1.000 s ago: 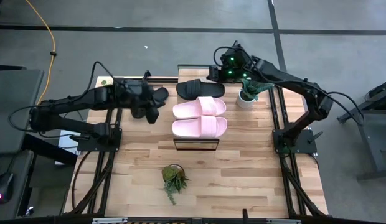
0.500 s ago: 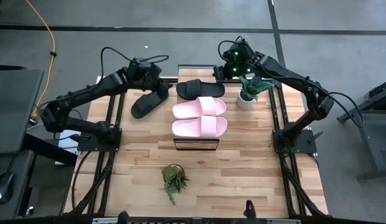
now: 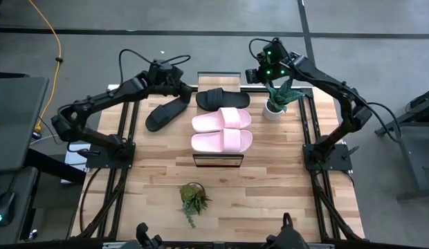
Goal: Pick and place slides into the shelf
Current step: Put the bottom black slide on the shelf
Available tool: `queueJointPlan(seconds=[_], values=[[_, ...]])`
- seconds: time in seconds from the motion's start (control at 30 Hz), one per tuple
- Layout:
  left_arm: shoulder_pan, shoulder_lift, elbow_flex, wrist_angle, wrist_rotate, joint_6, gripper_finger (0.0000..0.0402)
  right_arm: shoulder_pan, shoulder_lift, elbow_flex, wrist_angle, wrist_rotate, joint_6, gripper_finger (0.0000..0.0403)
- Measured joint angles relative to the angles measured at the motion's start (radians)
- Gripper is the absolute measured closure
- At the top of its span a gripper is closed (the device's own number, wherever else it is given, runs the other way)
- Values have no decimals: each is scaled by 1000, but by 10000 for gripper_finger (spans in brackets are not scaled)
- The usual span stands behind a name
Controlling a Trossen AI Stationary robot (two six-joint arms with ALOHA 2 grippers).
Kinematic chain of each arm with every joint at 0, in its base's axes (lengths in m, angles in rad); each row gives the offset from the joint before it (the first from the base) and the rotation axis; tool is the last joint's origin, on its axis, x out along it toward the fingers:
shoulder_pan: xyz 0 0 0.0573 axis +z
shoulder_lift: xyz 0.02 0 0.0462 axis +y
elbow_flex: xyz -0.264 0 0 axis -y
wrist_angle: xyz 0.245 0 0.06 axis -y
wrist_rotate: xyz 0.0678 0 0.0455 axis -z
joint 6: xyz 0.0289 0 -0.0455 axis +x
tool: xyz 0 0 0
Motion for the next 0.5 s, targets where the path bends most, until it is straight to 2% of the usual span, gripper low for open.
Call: queueJointPlan(seconds=[0.23,0.5], values=[[0,14,0,-2,-16,3,396,53,53,0,22,-8,17,403],[6,19,0,-3,-49,3,396,47,80,0,36,34,24,403]])
